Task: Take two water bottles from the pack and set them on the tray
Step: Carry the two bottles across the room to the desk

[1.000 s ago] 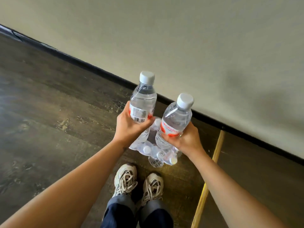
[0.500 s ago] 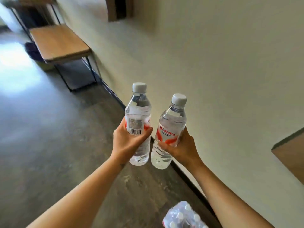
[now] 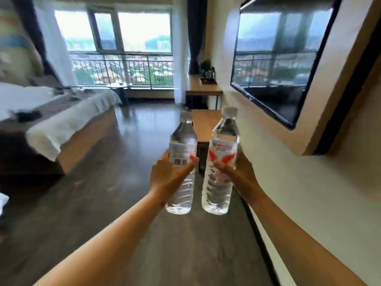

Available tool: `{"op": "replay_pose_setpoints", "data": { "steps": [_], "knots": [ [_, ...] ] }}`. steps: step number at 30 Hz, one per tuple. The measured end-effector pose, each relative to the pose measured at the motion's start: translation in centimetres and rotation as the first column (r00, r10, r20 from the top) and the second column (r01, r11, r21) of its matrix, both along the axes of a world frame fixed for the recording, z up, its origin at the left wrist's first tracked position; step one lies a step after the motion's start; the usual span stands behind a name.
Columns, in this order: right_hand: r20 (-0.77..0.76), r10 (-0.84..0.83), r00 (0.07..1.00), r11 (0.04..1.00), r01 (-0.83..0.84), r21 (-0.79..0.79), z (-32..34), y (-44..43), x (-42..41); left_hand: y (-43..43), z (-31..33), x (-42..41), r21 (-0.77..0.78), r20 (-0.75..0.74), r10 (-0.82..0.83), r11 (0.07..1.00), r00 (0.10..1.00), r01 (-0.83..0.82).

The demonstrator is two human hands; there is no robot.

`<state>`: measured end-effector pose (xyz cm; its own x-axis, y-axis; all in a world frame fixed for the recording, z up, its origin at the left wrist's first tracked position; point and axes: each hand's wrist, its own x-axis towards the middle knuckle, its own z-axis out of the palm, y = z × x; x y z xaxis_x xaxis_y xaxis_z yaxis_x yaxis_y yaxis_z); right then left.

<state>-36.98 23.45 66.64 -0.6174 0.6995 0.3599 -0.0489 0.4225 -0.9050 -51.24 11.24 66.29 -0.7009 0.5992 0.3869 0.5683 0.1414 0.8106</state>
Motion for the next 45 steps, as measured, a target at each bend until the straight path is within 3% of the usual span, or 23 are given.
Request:
{"op": "replay_pose_setpoints", "data": {
  "steps": [3,12,21,31,35,45],
  "knots": [
    [-0.026,0.066,0.998,0.998,-0.065,0.026,3.3,2.4,-9.0,0.7,2.8,-8.0,0.002,-0.022,0.073,0.997,0.997,-0.073],
    [-0.054,0.21,0.976,0.976,-0.205,0.077,9.0,12.5,-31.8,10.4,9.2,-29.7,0.019,0.007,0.079,0.997,0.997,-0.079],
    [-0.069,0.221,0.973,0.975,-0.219,0.038,6.3,33.3,-54.1,31.5,8.7,-52.1,0.038,-0.004,0.136,0.99,0.991,-0.136],
    [-0.052,0.327,0.944,0.944,-0.328,-0.024,7.9,55.1,-84.5,51.2,9.7,-80.7,0.006,0.086,0.233,0.972,0.969,-0.234],
    [-0.044,0.344,0.938,0.939,-0.344,-0.014,5.8,62.7,-97.7,59.3,7.3,-93.9,-0.004,0.107,0.275,0.961,0.956,-0.276],
    [-0.035,0.189,0.981,0.975,-0.191,-0.109,5.3,86.8,-123.7,85.8,7.2,-122.6,-0.071,0.048,0.099,0.993,0.994,-0.095]
  ]
}}
